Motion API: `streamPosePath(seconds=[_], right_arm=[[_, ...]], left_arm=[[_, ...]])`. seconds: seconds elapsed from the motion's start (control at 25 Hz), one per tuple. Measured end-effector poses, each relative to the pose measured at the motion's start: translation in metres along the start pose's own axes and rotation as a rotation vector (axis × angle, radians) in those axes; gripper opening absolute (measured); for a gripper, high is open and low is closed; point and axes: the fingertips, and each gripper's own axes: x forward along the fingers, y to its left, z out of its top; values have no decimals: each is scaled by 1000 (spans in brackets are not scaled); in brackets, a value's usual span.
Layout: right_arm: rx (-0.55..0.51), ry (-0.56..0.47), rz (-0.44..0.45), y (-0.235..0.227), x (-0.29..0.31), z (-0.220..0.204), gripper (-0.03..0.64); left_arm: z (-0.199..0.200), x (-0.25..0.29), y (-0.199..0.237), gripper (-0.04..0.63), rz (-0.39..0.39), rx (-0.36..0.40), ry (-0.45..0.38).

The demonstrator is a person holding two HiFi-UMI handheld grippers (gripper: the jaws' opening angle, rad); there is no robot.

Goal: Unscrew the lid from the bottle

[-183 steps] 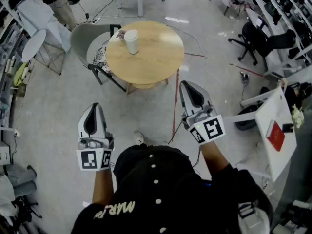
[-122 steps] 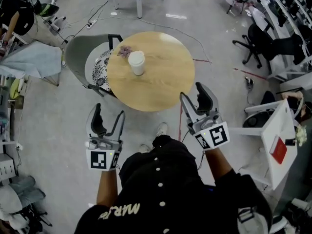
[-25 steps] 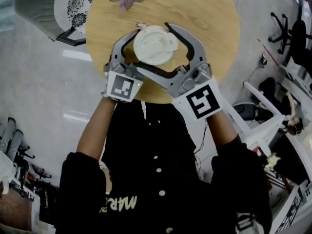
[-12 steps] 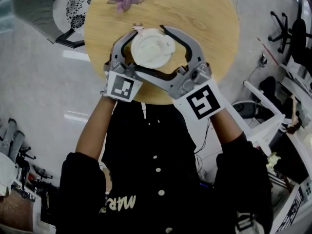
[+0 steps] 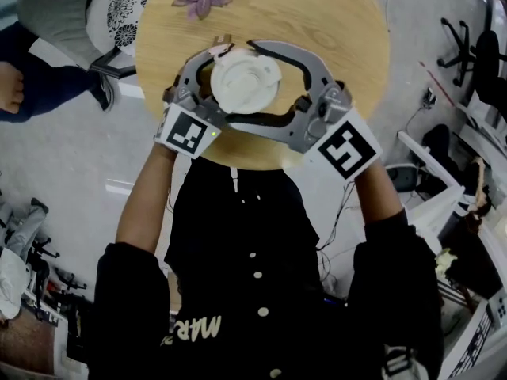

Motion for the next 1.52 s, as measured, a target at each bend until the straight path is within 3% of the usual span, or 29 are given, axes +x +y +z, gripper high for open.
streamPosePath(seconds=[0.12, 0.28, 0.36, 0.56, 0.64, 0.76, 0.88, 1.08, 1.2, 1.36, 1.52], right_arm=[[-15, -10, 127, 1, -2, 0, 449], [9, 7, 128, 1, -1, -2, 456], [50, 27, 53, -3, -7, -4, 458], [155, -11, -255, -15, -12, -7, 495], [177, -25, -313, -14, -10, -10, 484], [161, -34, -325, -11, -6, -9, 447], [108, -32, -241, -8, -4, -6, 446], [-6, -53, 157, 4, -3, -6, 448], [12, -35, 236, 6, -5, -9, 449], [36, 14, 140, 2, -8, -11, 453], [126, 10, -114, -5, -17, -10, 488]], left_arm=[[-1, 2, -3, 356, -81, 11, 17], [-3, 1, -4, 357, -101, 7, 32], [-3, 1, -4, 357, -100, 3, 32], [-3, 1, -3, 357, -96, 9, 20], [-3, 1, -3, 357, -96, 10, 16], [-2, 1, -3, 357, -98, 12, 14], [-2, 1, -4, 357, -105, 19, 17], [-3, 1, -5, 357, -144, 33, 30], [-4, 1, -7, 357, -145, 22, 41], [-3, 1, -6, 357, -149, 20, 41], [-4, 1, -6, 357, -152, 21, 45]])
